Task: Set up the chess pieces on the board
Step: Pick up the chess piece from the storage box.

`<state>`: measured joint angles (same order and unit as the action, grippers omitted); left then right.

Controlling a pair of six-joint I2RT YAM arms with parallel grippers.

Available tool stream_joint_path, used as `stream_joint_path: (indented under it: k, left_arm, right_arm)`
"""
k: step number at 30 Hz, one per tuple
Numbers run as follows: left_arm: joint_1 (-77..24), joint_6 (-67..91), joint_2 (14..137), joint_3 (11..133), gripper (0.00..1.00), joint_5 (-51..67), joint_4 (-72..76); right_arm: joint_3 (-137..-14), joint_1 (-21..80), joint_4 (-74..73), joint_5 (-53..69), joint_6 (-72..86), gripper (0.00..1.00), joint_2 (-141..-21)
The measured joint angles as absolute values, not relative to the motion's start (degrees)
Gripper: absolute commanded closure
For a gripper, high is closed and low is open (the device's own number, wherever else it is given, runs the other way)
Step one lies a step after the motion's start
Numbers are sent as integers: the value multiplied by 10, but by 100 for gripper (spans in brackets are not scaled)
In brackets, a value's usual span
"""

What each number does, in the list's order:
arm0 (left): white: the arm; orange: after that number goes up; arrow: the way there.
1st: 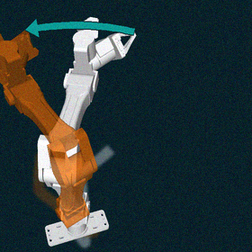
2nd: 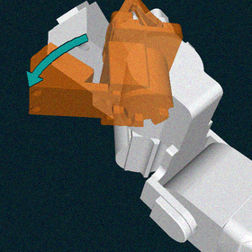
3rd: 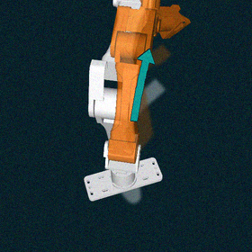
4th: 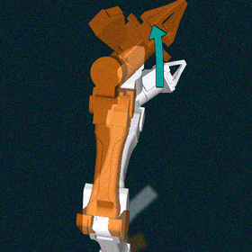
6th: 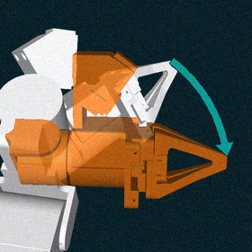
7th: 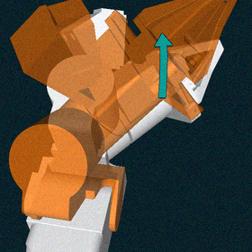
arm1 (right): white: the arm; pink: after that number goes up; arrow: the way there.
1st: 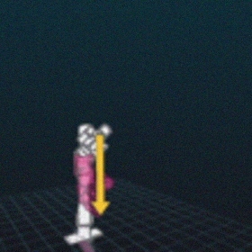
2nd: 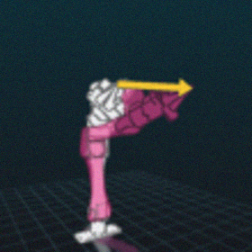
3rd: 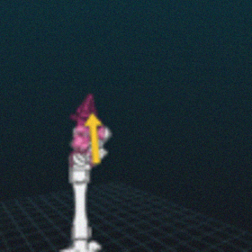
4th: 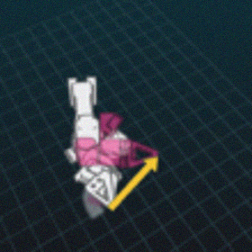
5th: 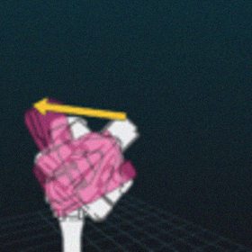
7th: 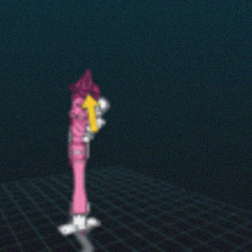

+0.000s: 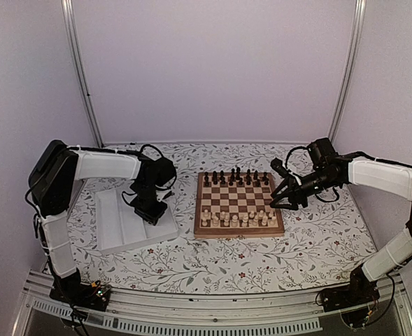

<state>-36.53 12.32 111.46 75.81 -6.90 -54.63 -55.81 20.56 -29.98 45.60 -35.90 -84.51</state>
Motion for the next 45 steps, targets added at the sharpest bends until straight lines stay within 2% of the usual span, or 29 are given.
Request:
stream_joint_path:
  k: [3,12,21,27,34,42,45]
  left_arm:
    - [-365,124,1129,753,68,-74,-544]
    - [-368,136,1126,749,89,-68,-533]
    - [-371,138,1095,731,92,-69,-539]
    - [-389,98,992,725,91,-66,-521]
    - [-444,20,857,652,88,-43,-425]
    - [-453,-11,839,611,86,30,-322]
    - [-468,-11,839,611,85,53,-289]
  right_arm:
    - [-558,206,-300,456,-359,50,-845]
    - [-558,206,-300,460,-359,50,-845]
    - [-562,206,-310,472,-359,51,-850]
    - [-595,206,-335,478,-361,51,-857]
    - [-722,213,-376,530,-353,53,-915]
    - [-919,284,-413,611,-288,54,-1093]
    - [-994,312,-433,641,-254,51,-1161]
